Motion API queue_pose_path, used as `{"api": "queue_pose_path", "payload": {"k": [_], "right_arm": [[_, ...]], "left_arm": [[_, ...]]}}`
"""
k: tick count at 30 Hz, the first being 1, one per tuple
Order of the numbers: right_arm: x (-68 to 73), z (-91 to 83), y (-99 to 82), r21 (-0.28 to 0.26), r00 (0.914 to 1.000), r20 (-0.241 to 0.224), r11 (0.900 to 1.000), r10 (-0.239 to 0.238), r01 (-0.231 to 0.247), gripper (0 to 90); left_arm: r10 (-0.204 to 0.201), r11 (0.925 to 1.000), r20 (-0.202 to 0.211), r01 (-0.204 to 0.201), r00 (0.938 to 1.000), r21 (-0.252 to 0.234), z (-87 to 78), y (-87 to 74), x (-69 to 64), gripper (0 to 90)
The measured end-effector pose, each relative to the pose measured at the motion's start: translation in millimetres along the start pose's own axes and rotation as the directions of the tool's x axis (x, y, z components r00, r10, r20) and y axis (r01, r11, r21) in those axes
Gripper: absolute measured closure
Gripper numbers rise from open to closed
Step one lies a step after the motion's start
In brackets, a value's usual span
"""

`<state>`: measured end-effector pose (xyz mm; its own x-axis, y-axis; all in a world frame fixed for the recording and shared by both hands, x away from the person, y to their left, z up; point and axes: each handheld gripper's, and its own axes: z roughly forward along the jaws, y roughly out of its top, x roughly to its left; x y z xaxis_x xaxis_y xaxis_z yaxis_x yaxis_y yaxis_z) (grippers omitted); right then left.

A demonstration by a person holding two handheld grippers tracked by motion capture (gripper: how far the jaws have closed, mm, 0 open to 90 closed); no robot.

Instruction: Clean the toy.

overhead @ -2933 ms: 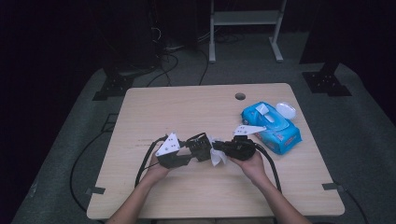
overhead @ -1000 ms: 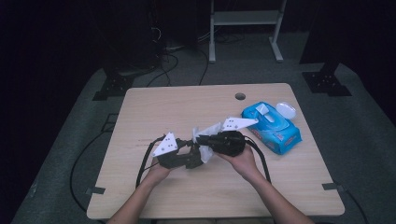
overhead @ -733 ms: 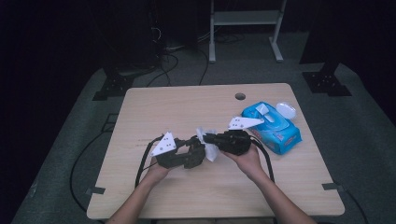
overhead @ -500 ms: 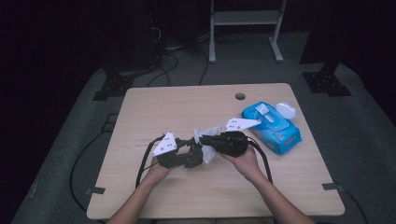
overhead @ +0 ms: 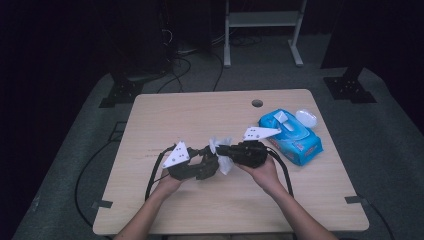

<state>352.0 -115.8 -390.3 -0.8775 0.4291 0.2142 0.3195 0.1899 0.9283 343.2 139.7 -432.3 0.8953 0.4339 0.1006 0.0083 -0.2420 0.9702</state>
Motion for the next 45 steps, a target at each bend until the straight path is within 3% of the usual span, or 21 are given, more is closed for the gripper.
{"api": "queue_pose_path", "payload": {"k": [11, 19, 22, 24, 26, 30, 33, 34, 36, 42, 44, 45], "right_arm": [[-0.2, -4.4, -2.4, 0.018, 0.9997, 0.024, 0.9998, -0.001, 0.001, 87.2], [-7.1, -5.2, -10.3, 0.024, 0.9990, 0.038, 0.9994, 0.024, -0.025, 87.1], [-9.4, -4.2, -13.7, 0.028, 0.9986, 0.044, 0.9991, 0.031, -0.032, 87.1], [-11.5, -2.9, -17.6, 0.039, 0.9980, 0.046, 0.9983, 0.042, -0.044, 87.1], [-12.6, -2.0, -19.8, 0.042, 0.9978, 0.048, 0.9979, 0.047, -0.049, 87.1], [-14.0, -0.4, -22.4, 0.051, 0.9973, 0.048, 0.9970, 0.056, -0.059, 87.1], [-16.2, 1.2, -25.0, 0.053, 0.9970, 0.049, 0.9966, 0.060, -0.063, 87.1], [-16.7, 1.7, -25.8, 0.056, 0.9969, 0.049, 0.9964, 0.061, -0.063, 87.1], [-17.2, 2.6, -27.7, 0.060, 0.9966, 0.049, 0.9958, 0.066, -0.069, 87.1], [-18.4, 2.9, -29.6, 0.066, 0.9961, 0.052, 0.9950, 0.071, -0.074, 87.1], [-18.2, 3.4, -30.9, 0.071, 0.9959, 0.050, 0.9943, 0.076, -0.079, 87.0], [-18.5, 4.1, -31.6, 0.068, 0.9962, 0.048, 0.9948, 0.073, -0.076, 87.0]], "left_arm": [[0.050, 0.9984, -0.012, -0.050, 0.9987, 0.028, 4.5, 2.9, -4.4, 61.7], [0.034, 0.9978, -0.007, -0.034, 0.9994, 0.056, 8.3, 0.1, -2.2, 61.8], [0.026, 0.9959, -0.015, -0.024, 0.9996, 0.087, 10.0, -1.7, -0.2, 61.8], [0.050, 0.9880, -0.035, -0.044, 0.9981, 0.148, 12.9, -2.1, -0.1, 61.8], [0.059, 0.9834, -0.040, -0.051, 0.9975, 0.174, 13.3, 0.5, 1.7, 61.9], [0.102, 0.9573, -0.053, -0.084, 0.9933, 0.277, 16.9, 4.8, 2.6, 61.8], [0.086, 0.9459, -0.030, -0.072, 0.9958, 0.316, 18.2, 6.5, 4.3, 61.7], [0.083, 0.9386, -0.027, -0.069, 0.9962, 0.338, 19.1, 7.2, 4.9, 61.7], [0.078, 0.9330, -0.027, -0.063, 0.9966, 0.354, 20.5, 7.7, 4.8, 61.6], [0.077, 0.8953, 0.004, -0.071, 0.9971, 0.440, 25.7, 9.8, 5.2, 60.8], [0.060, 0.8977, 0.019, -0.062, 0.9980, 0.436, 26.4, 9.2, 5.2, 58.2], [0.053, 0.8935, 0.031, -0.061, 0.9981, 0.445, 27.0, 8.8, 5.1, 58.5]]}}
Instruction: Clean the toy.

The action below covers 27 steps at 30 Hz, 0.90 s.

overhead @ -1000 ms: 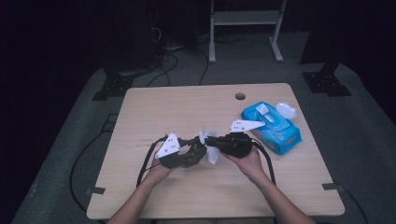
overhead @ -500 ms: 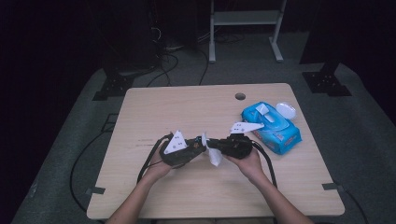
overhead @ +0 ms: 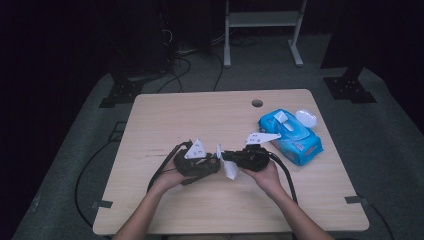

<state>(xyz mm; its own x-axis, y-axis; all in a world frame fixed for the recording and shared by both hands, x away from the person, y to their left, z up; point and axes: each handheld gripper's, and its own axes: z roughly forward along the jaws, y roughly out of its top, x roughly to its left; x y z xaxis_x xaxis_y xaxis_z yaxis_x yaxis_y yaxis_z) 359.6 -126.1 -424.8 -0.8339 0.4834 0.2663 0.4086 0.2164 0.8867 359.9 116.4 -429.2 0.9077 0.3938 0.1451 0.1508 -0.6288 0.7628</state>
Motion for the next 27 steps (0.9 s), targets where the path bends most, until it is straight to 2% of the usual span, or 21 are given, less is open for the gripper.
{"api": "queue_pose_path", "payload": {"k": [5, 12, 14, 16, 22, 25, 27], "right_arm": [[1.0, 2.9, -2.2, 0.012, 0.9999, -0.015, 0.9999, 0.006, -0.006, 87.0], [5.3, 6.8, -1.6, 0.016, 0.9993, -0.037, 0.9999, 0.002, -0.001, 87.0], [5.0, 9.1, -0.9, 0.019, 0.9993, -0.038, 0.9998, 0.006, -0.005, 87.0], [4.9, 12.8, -0.2, 0.025, 0.9990, -0.045, 0.9997, 0.005, -0.004, 87.0], [7.1, 25.8, 0.3, 0.059, 0.9979, -0.064, 0.9982, 0.012, -0.008, 86.9], [5.6, 30.5, -1.3, 0.079, 0.9981, -0.061, 0.9969, 0.009, -0.005, 87.0], [5.2, 32.5, -3.0, 0.090, 0.9984, -0.057, 0.9959, 0.010, -0.005, 87.0]], "left_arm": [[0.001, 1.0000, 0.007, -0.001, 1.0000, -0.009, 0.2, -2.7, -2.1, 57.9], [-0.067, 0.9959, 0.057, 0.071, 0.9961, -0.057, -11.0, -11.9, 3.7, 56.8], [-0.077, 0.9952, 0.063, 0.080, 0.9950, -0.055, -13.1, -13.7, 5.5, 56.6], [-0.101, 0.9913, 0.079, 0.107, 0.9918, -0.077, -14.9, -15.4, 7.1, 56.3], [-0.140, 0.9857, 0.089, 0.147, 0.9861, -0.082, -21.6, -21.6, 11.5, 53.8], [-0.162, 0.9809, 0.095, 0.171, 0.9822, -0.093, -27.0, -25.4, 14.2, 53.3], [-0.169, 0.9806, 0.086, 0.176, 0.9819, -0.086, -30.2, -28.5, 15.3, 52.5]]}}
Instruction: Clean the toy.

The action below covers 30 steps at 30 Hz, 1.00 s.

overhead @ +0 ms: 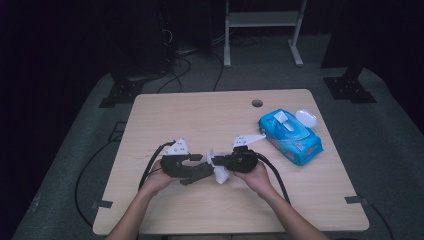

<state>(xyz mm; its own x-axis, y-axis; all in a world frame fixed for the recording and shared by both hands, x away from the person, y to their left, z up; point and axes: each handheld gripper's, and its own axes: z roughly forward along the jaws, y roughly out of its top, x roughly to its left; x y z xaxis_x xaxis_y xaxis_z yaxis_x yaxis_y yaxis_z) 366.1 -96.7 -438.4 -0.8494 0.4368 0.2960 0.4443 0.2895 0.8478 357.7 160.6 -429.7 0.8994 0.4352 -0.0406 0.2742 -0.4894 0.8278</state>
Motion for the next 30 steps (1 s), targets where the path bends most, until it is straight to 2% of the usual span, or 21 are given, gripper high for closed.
{"api": "queue_pose_path", "payload": {"k": [6, 9, 12, 17, 20, 27, 30], "right_arm": [[-1.6, 2.7, -2.4, 0.011, 1.0000, 0.006, 0.9999, 0.000, 0.000, 87.0], [-1.4, 2.5, -2.5, 0.018, 1.0000, 0.006, 0.9998, -0.002, 0.002, 87.0], [-0.6, 1.8, -2.5, 0.023, 0.9999, 0.009, 0.9997, -0.010, 0.010, 87.0], [-0.6, 1.5, -2.5, 0.027, 0.9999, 0.009, 0.9996, -0.013, 0.012, 87.0], [0.6, 0.5, -2.9, 0.035, 0.9999, 0.007, 0.9993, -0.016, 0.016, 87.0], [8.5, -6.4, -9.2, 0.055, 0.9990, 0.014, 0.9976, -0.043, 0.042, 87.0], [12.3, -10.6, -15.8, 0.075, 0.9963, 0.050, 0.9950, -0.070, 0.066, 87.0]], "left_arm": [[-0.040, 0.9992, 0.006, 0.040, 0.9992, -0.007, -11.4, -8.5, 5.1, 48.6], [-0.075, 0.9968, 0.024, 0.076, 0.9969, -0.027, -16.2, -11.6, 7.8, 47.6], [-0.093, 0.9951, 0.021, 0.093, 0.9955, -0.032, -18.1, -13.7, 10.3, 47.1], [-0.098, 0.9947, 0.013, 0.098, 0.9951, -0.030, -18.1, -16.4, 10.4, 45.8], [-0.109, 0.9931, 0.030, 0.110, 0.9936, -0.040, -18.6, -19.8, 9.1, 45.9], [-0.079, 0.9953, 0.050, 0.082, 0.9956, -0.052, -14.9, -24.3, -1.7, 43.8], [-0.028, 0.9995, 0.028, 0.028, 0.9992, -0.013, -5.8, -23.8, -7.5, 42.9]]}}
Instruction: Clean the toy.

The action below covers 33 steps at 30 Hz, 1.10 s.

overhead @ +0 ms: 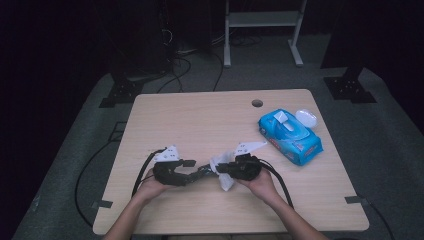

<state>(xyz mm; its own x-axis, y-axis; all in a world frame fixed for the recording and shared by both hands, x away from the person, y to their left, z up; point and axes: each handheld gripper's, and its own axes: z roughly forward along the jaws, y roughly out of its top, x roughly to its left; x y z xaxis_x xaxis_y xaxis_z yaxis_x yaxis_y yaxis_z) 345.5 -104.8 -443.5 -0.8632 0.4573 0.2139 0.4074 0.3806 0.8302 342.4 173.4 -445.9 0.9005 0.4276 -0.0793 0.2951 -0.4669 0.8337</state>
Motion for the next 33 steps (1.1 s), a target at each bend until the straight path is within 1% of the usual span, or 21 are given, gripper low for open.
{"api": "queue_pose_path", "payload": {"k": [1, 2, 4, 5, 6, 7, 8, 9, 10, 11, 12, 14, 15, 19, 26, 27, 28, 29, 30, 32, 33], "right_arm": [[0.4, -0.7, -2.6, 0.009, 0.9998, 0.017, 0.9999, -0.008, 0.007, 87.0], [-0.9, -0.7, -5.4, 0.018, 0.9997, 0.022, 0.9998, -0.003, 0.003, 87.0], [-6.1, 0.1, -10.8, 0.033, 0.9993, 0.036, 0.9994, 0.012, -0.013, 87.0], [-9.5, 0.1, -13.9, 0.032, 0.9989, 0.037, 0.9990, 0.031, -0.032, 87.0], [-11.4, -0.1, -15.6, 0.032, 0.9987, 0.037, 0.9989, 0.034, -0.035, 87.0], [-13.6, -0.7, -17.7, 0.038, 0.9986, 0.040, 0.9986, 0.035, -0.037, 87.0], [-15.0, -1.9, -19.6, 0.039, 0.9980, 0.043, 0.9981, 0.046, -0.048, 87.0], [-16.2, -4.0, -20.6, 0.032, 0.9977, 0.041, 0.9980, 0.053, -0.055, 87.0], [-16.8, -7.2, -20.7, 0.020, 0.9975, 0.042, 0.9982, 0.057, -0.058, 87.0], [-17.3, -11.0, -19.9, 0.009, 0.9973, 0.042, 0.9982, 0.060, -0.060, 87.0], [-17.8, -15.0, -18.8, 0.000, 0.9971, 0.042, 0.9979, 0.064, -0.064, 87.0], [-19.2, -23.3, -16.9, -0.010, 0.9968, 0.049, 0.9980, 0.063, -0.062, 87.0], [-20.5, -28.7, -16.1, -0.017, 0.9967, 0.050, 0.9978, 0.065, -0.064, 87.1], [-23.8, -45.6, -16.5, -0.027, 0.9952, 0.073, 0.9976, 0.065, -0.063, 87.1], [-35.2, -78.6, -28.6, -0.060, 0.9885, 0.113, 0.9938, 0.100, -0.094, 86.9], [-38.0, -82.6, -32.1, -0.054, 0.9871, 0.122, 0.9937, 0.104, -0.098, 86.3], [-40.1, -84.6, -34.7, -0.047, 0.9856, 0.132, 0.9937, 0.107, -0.101, 85.1], [-43.7, -86.9, -38.5, -0.039, 0.9833, 0.145, 0.9937, 0.109, -0.105, 79.4], [-47.8, -88.9, -42.6, -0.027, 0.9811, 0.161, 0.9942, 0.107, -0.104, 74.4], [-56.1, -94.6, -52.0, -0.031, 0.9783, 0.172, 0.9933, 0.115, -0.112, 63.9], [-58.9, -97.4, -55.0, -0.031, 0.9773, 0.169, 0.9918, 0.128, -0.124, 58.9]], "left_arm": [[0.022, 0.9995, -0.014, -0.021, 0.9997, 0.024, 4.8, -0.1, -1.0, 42.9], [0.042, 0.9983, -0.029, -0.041, 0.9987, 0.043, 9.4, -0.4, -0.9, 41.8], [0.070, 0.9949, -0.054, -0.065, 0.9961, 0.077, 18.5, 0.1, -0.5, 40.1], [0.082, 0.9935, -0.062, -0.077, 0.9947, 0.083, 21.0, 0.5, -1.0, 39.6], [0.091, 0.9927, -0.063, -0.086, 0.9939, 0.085, 24.4, 0.9, -1.8, 37.6], [0.114, 0.9891, -0.073, -0.107, 0.9908, 0.101, 27.0, 1.7, -3.2, 37.6], [0.136, 0.9871, -0.096, -0.126, 0.9861, 0.099, 29.0, 2.4, -4.8, 38.4], [0.133, 0.9883, -0.094, -0.125, 0.9866, 0.087, 29.4, 3.4, -4.7, 37.9], [0.118, 0.9912, -0.084, -0.112, 0.9895, 0.070, 29.2, 4.2, -4.7, 37.3], [0.117, 0.9916, -0.091, -0.111, 0.9890, 0.066, 28.8, 4.6, -5.0, 37.0], [0.124, 0.9908, -0.103, -0.118, 0.9869, 0.067, 28.0, 4.8, -5.5, 36.9], [0.122, 0.9913, -0.098, -0.116, 0.9877, 0.061, 25.6, 4.5, -6.1, 35.8], [0.125, 0.9912, -0.104, -0.119, 0.9867, 0.057, 24.8, 4.2, -6.6, 35.2], [0.123, 0.9916, -0.108, -0.118, 0.9865, 0.053, 21.8, 3.7, -6.5, 33.4], [0.105, 0.9942, -0.107, -0.102, 0.9887, 0.032, 19.2, 4.6, -4.1, 32.1], [0.105, 0.9943, -0.109, -0.102, 0.9886, 0.030, 19.2, 4.8, -4.2, 32.0], [0.098, 0.9951, -0.110, -0.096, 0.9892, 0.022, 19.3, 4.9, -4.6, 31.4], [0.100, 0.9949, -0.114, -0.098, 0.9885, 0.021, 18.9, 5.2, -4.8, 30.6], [0.106, 0.9944, -0.132, -0.105, 0.9855, 0.017, 17.5, 5.5, -5.1, 30.3], [0.096, 0.9953, -0.130, -0.097, 0.9869, 0.001, 14.6, 6.7, -4.1, 29.3], [0.091, 0.9956, -0.134, -0.093, 0.9868, -0.009, 13.7, 7.0, -4.0, 29.1]]}}
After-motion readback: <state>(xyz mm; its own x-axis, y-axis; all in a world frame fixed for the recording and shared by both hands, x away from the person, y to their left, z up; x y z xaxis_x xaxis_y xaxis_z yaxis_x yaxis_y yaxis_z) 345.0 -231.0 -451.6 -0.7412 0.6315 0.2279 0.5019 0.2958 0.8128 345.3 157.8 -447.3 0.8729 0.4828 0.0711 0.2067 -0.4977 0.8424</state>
